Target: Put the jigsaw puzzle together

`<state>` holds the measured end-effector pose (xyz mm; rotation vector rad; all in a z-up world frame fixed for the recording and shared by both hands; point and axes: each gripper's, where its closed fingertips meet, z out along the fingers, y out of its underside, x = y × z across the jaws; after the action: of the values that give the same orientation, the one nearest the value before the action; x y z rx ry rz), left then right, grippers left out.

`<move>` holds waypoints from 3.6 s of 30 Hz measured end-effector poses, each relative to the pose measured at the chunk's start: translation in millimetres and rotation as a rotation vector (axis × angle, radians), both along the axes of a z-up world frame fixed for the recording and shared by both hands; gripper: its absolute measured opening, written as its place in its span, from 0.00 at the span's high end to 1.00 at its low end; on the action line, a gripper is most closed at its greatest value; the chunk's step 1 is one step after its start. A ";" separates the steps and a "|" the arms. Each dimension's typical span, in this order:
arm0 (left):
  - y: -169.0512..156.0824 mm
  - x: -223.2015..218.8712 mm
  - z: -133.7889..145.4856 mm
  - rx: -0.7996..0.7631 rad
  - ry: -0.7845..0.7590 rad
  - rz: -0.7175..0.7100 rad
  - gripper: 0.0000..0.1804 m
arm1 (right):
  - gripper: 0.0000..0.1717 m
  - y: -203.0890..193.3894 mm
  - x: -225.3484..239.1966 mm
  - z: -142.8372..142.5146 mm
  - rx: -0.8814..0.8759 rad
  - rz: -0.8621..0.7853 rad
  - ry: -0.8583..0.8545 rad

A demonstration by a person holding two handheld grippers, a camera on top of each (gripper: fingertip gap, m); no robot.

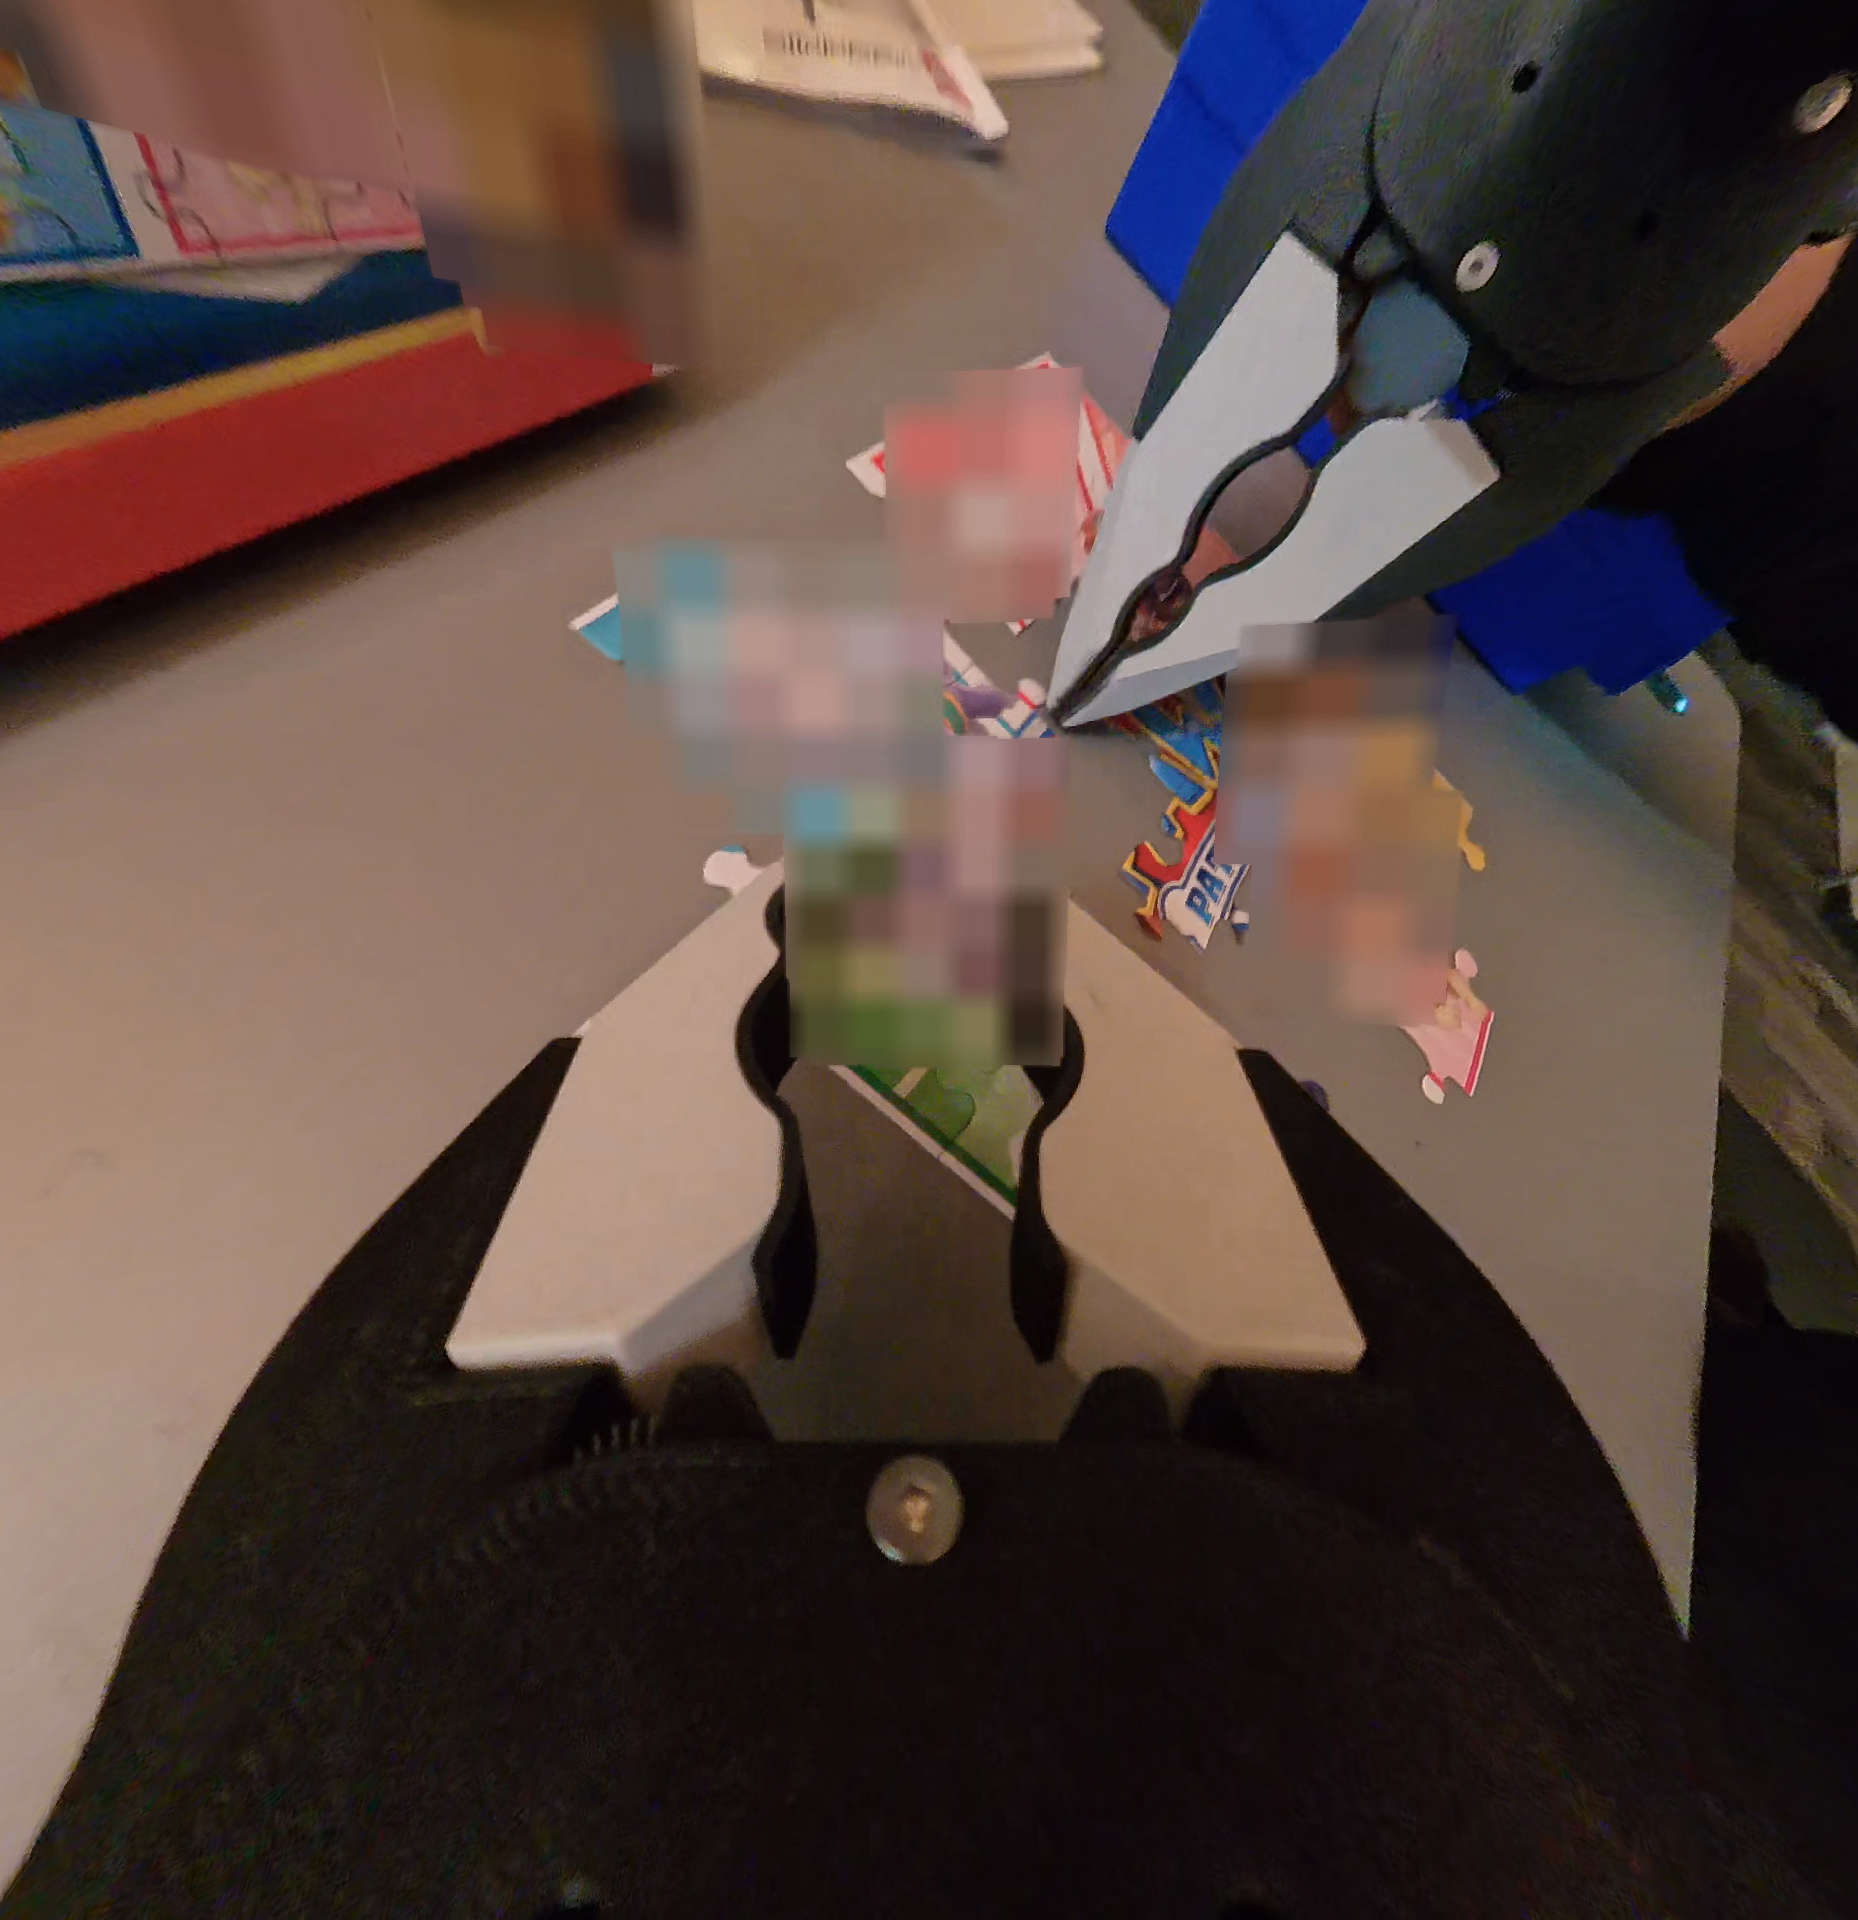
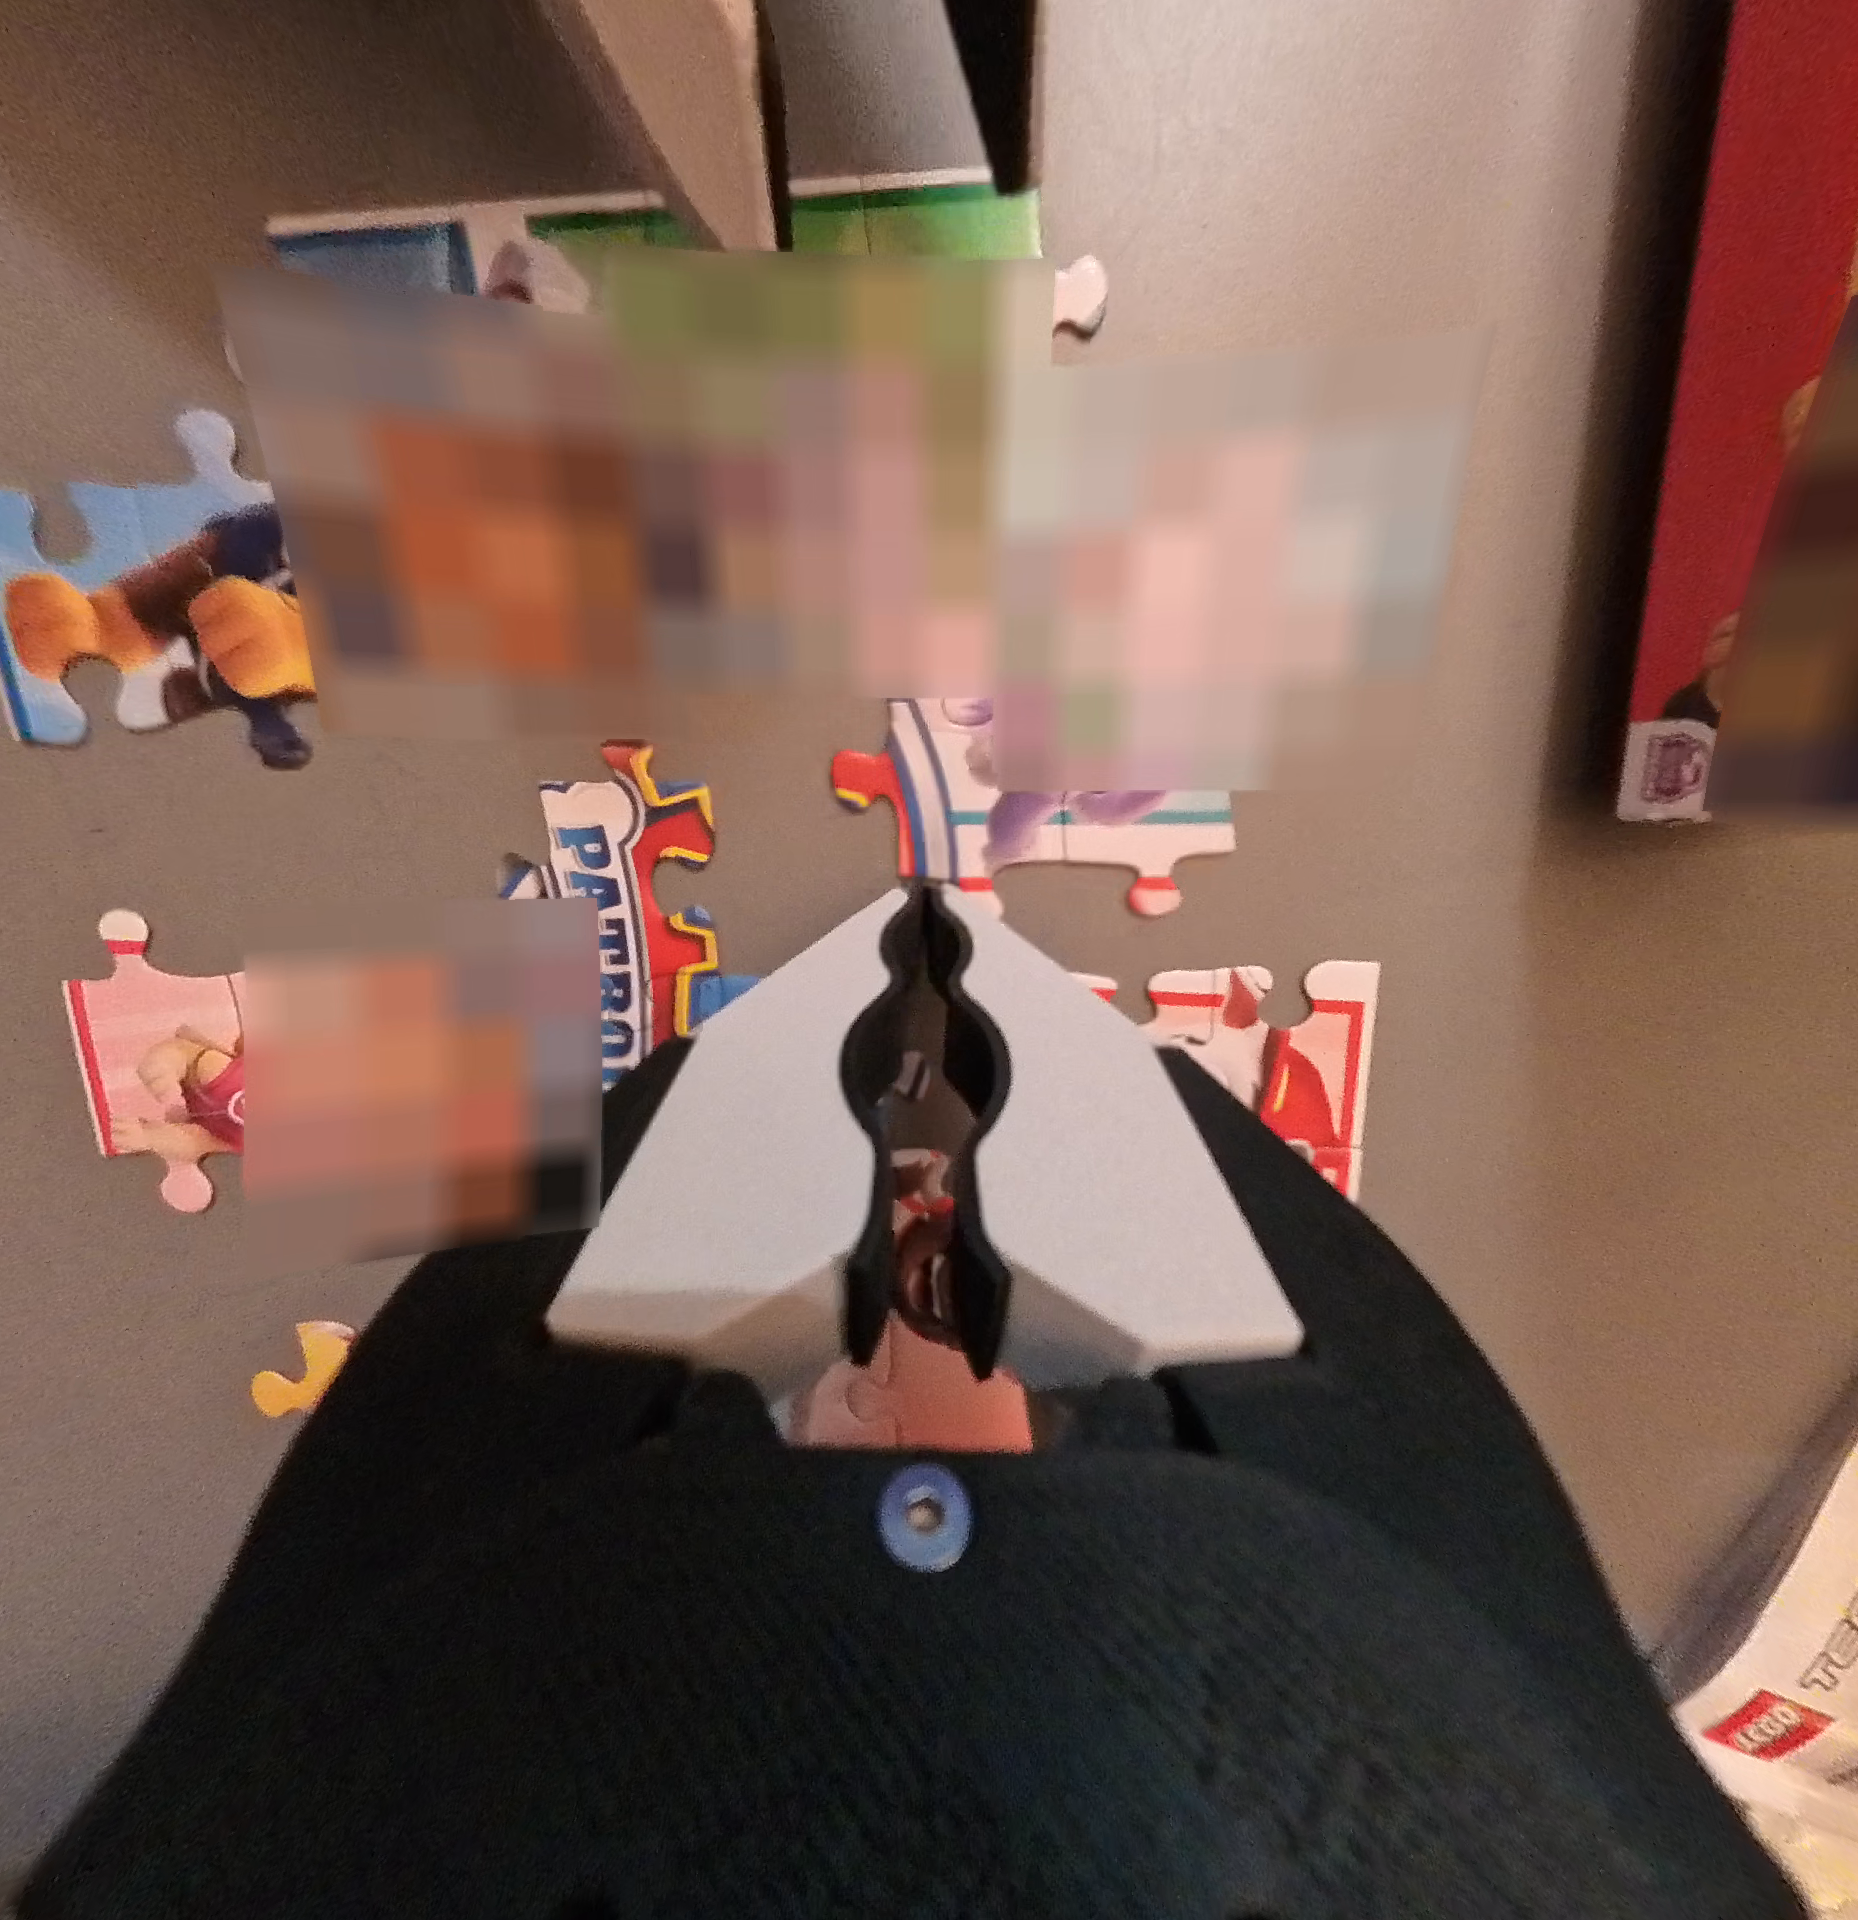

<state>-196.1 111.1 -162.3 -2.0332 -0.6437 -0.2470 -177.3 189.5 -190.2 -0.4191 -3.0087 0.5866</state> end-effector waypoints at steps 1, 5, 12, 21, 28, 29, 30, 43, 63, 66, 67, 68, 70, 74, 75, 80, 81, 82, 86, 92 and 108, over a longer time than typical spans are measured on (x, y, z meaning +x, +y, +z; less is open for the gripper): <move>-0.8 -2.0 3.7 0.017 0.005 0.009 0.80 | 1.00 0.7 -0.4 1.2 -0.002 -0.002 0.003; -5.7 -6.7 6.4 0.027 -0.007 0.029 0.79 | 1.00 6.3 -1.2 0.2 0.018 -0.005 0.014; -17.1 -5.4 -7.1 -0.071 -0.054 0.025 0.79 | 0.87 2.1 -6.7 0.0 0.002 -0.016 0.029; -13.4 3.6 -11.4 -0.093 -0.074 -0.008 0.77 | 0.91 -2.2 -4.7 -4.3 0.032 -0.007 -0.013; -13.7 0.7 -6.7 -0.070 -0.066 0.004 0.77 | 0.91 -2.2 -4.7 -4.1 0.027 -0.018 -0.003; -13.9 0.3 -6.6 -0.070 -0.066 0.006 0.77 | 0.91 -2.2 -4.7 -4.1 0.025 -0.018 0.000; -14.1 -0.1 -6.9 -0.070 -0.065 0.007 0.77 | 0.92 -2.1 -4.6 -4.1 0.026 -0.016 0.004; -16.1 -1.7 -12.4 -0.092 -0.073 0.013 0.76 | 0.99 0.1 -5.0 1.4 0.022 -0.027 0.041; -4.9 6.7 -18.1 -0.076 -0.092 -0.022 0.74 | 0.91 6.4 0.7 -4.1 0.032 -0.134 0.006; -4.8 6.8 -17.9 -0.071 -0.098 -0.022 0.74 | 0.91 6.3 0.8 -3.9 0.031 -0.133 0.011; -4.8 6.7 -17.9 -0.070 -0.099 -0.022 0.74 | 0.91 6.2 0.8 -3.9 0.032 -0.132 0.013; -4.8 6.8 -17.9 -0.070 -0.099 -0.022 0.74 | 0.91 6.2 0.8 -3.9 0.032 -0.132 0.014; -4.8 6.8 -17.9 -0.071 -0.098 -0.022 0.74 | 0.92 6.1 1.1 -3.7 0.031 -0.131 0.015; -4.7 7.1 -17.7 -0.071 -0.098 -0.023 0.74 | 1.00 2.5 2.6 0.3 0.007 -0.118 0.018; -4.3 8.1 -17.6 -0.068 -0.103 -0.028 0.74 | 1.00 1.5 2.2 1.8 0.000 -0.119 0.023; -4.1 8.8 -17.5 -0.065 -0.109 -0.031 0.74 | 0.98 5.1 0.7 1.9 0.026 -0.126 0.033; -4.5 8.5 -17.4 -0.065 -0.110 -0.030 0.74 | 0.98 6.5 -2.0 3.5 0.023 -0.137 0.043; -4.8 8.0 -17.4 -0.065 -0.110 -0.028 0.74 | 0.98 9.0 -6.5 5.7 0.024 -0.150 0.062; -4.4 7.5 -17.3 -0.060 -0.112 -0.025 0.74 | 0.98 28.5 -33.8 10.8 0.103 -0.175 0.134; -3.7 7.1 -16.9 -0.046 -0.121 -0.026 0.74 | 0.94 25.9 -48.3 4.7 0.134 -0.075 0.052; -3.5 7.2 -16.4 -0.037 -0.131 -0.029 0.74 | 0.98 22.2 -42.3 -5.2 0.106 0.005 -0.071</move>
<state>-188.9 107.6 -178.7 -2.0752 -0.7041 -0.3905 -219.6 211.8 -195.4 -0.4359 -3.0912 0.4179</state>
